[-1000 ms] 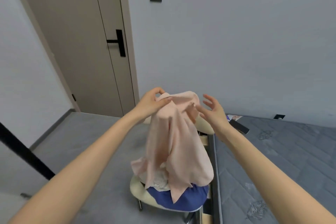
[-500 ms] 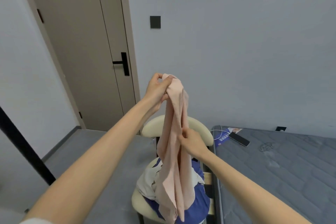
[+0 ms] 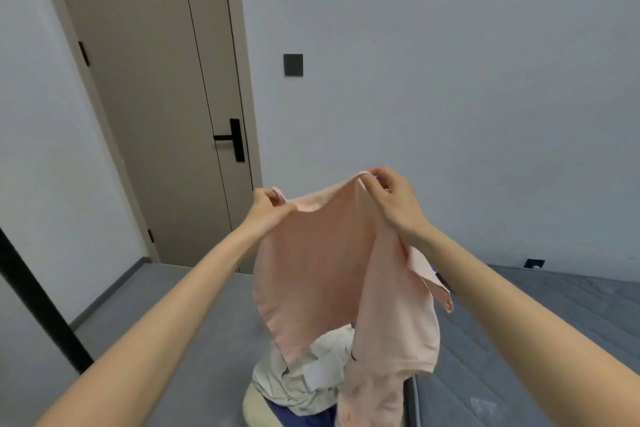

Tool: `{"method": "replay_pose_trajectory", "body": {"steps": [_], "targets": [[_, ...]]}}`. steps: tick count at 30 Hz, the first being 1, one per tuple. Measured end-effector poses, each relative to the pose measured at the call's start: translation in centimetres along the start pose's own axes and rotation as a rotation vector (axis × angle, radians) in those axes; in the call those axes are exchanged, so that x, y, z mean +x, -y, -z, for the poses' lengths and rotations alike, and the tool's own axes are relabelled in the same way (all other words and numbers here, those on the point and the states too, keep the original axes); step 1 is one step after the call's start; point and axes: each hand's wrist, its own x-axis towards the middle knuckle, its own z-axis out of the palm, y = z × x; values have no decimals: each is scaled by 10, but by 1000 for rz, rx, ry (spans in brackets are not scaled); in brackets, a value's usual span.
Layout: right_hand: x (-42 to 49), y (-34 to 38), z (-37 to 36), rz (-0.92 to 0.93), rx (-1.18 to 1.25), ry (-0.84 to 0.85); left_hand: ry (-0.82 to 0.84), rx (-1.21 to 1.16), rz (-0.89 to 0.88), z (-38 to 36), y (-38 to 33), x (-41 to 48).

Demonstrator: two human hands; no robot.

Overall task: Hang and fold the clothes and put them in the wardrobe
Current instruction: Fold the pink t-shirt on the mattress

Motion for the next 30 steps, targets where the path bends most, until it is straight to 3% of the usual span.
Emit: {"method": "replay_pose_trajectory", "body": {"steps": [4, 8, 11, 15, 20, 22, 26, 30], "targets": [[4, 1, -2, 23, 6, 151, -37, 428, -277, -10, 3, -11], [1, 3, -10, 65, 83, 246, 265, 587, -391, -25, 3, -14], [1, -2, -10, 28, 75, 192, 365, 486, -387, -28, 10, -16], [1, -17, -6, 11, -21, 37, 363, 381, -326, -20, 11, -16], [8, -32, -1, -117, 27, -192, 554, 539, -238, -8, 28, -15], [10, -40, 2, -135, -30, -209, 593, 562, -194, -4, 37, -16], [8, -59, -1, -273, -302, -23, 436, 358, -194, 0, 20, -14], [-14, -58, -18, -230, -297, 404, 427, 368, -314, -3, -9, -7]]}}
